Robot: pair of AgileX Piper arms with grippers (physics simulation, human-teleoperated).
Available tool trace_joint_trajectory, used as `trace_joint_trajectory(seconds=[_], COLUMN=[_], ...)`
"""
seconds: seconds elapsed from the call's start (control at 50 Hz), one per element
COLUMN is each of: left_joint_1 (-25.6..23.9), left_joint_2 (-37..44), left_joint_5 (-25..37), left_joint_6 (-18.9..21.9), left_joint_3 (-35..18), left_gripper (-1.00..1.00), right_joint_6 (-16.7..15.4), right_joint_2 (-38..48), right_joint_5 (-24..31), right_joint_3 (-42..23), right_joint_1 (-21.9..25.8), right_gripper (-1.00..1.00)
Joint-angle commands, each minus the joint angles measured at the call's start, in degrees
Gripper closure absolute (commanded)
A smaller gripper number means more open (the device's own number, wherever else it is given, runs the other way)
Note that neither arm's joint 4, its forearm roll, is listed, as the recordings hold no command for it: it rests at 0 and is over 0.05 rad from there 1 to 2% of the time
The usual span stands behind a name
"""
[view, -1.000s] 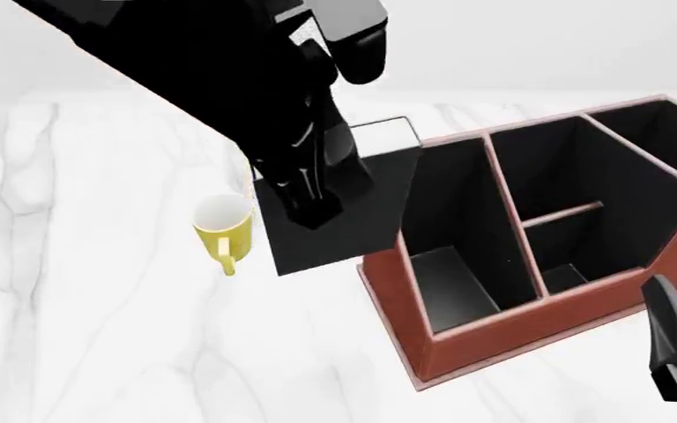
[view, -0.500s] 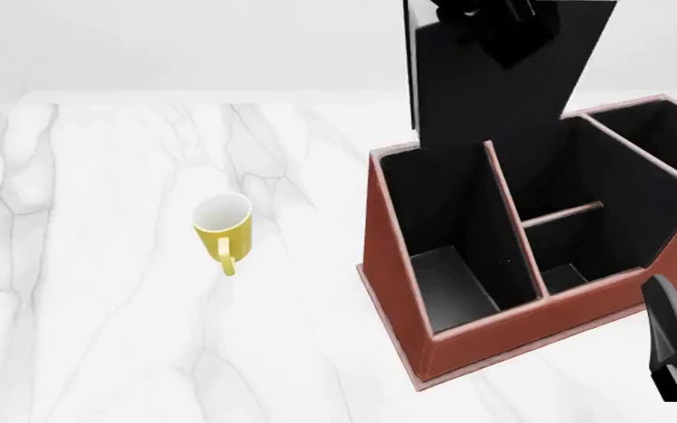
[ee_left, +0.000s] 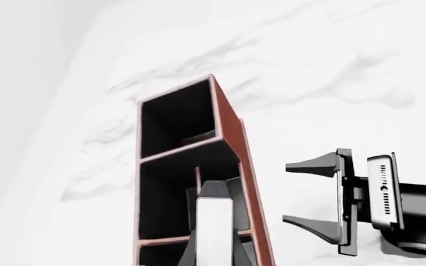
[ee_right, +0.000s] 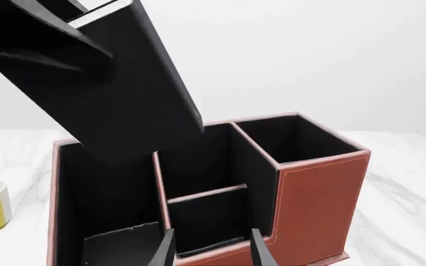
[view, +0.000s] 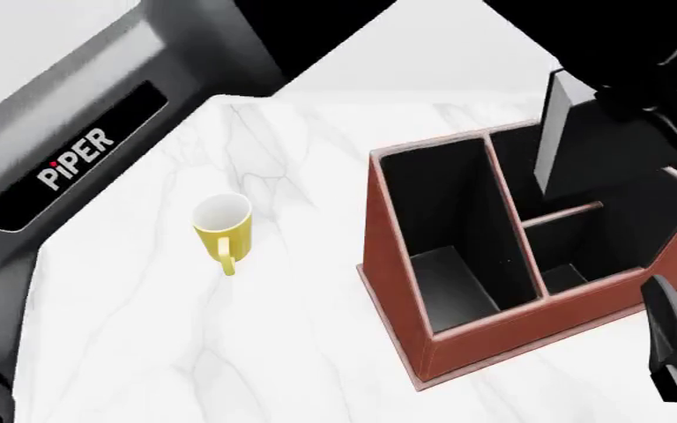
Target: Pick up the book and place it in the back compartment of the caddy.
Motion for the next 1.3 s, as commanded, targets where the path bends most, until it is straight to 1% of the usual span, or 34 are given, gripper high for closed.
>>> trace_joint_trajectory(seconds=[0.02, 0.08, 0.2, 0.24, 0.34, 0.64, 0.66, 0.68, 0.8, 0.94, 1.12, 1.3], left_joint_1=[-0.73, -0.36, -0.16, 0.36, 0.18, 0.65, 0.87, 0.95, 1.42, 1.38, 1.71, 1.99], left_joint_2=[6.72, 8.02, 8.28, 8.99, 8.52, 9.23, 9.48, 9.35, 9.69, 9.45, 10.12, 10.92], left_joint_5=[-11.55, -11.19, -11.90, -11.59, -13.33, -14.54, -17.52, -17.97, -19.25, -21.14, -21.27, -20.72], left_joint_6=[-2.42, -2.27, -2.18, -1.84, -2.01, -2.14, -2.60, -2.47, -2.95, -3.26, -3.45, -3.56], left_joint_3=[5.78, 4.05, 4.77, 3.52, 5.08, 5.53, 8.28, 8.89, 9.79, 12.00, 11.69, 10.26], left_gripper=[1.00, 1.00, 1.00, 1.00, 1.00, 1.00, 1.00, 1.00, 1.00, 1.00, 1.00, 1.00], right_joint_6=[-0.13, -0.10, -0.05, -0.07, -0.03, 0.02, 0.17, 0.18, 0.23, 0.28, 0.37, 0.46], right_joint_2=[-0.01, -0.01, -0.01, -0.01, -0.01, 0.00, 0.01, 0.01, 0.02, 0.04, 0.02, 0.01], right_joint_5=[-0.03, -0.02, 0.00, -0.01, -0.01, -0.02, 0.00, 0.01, 0.04, 0.08, 0.09, 0.08], right_joint_3=[0.00, 0.00, -0.02, -0.02, -0.05, -0.01, -0.01, -0.02, -0.02, -0.01, -0.01, -0.01], right_joint_1=[0.10, 0.15, 0.14, 0.15, 0.14, 0.16, 0.20, 0.21, 0.19, 0.20, 0.21, 0.26], right_gripper=[-1.00, -1.00, -1.00, -1.00, -1.00, -1.00, -1.00, -1.00, -1.00, -1.00, -1.00, -1.00])
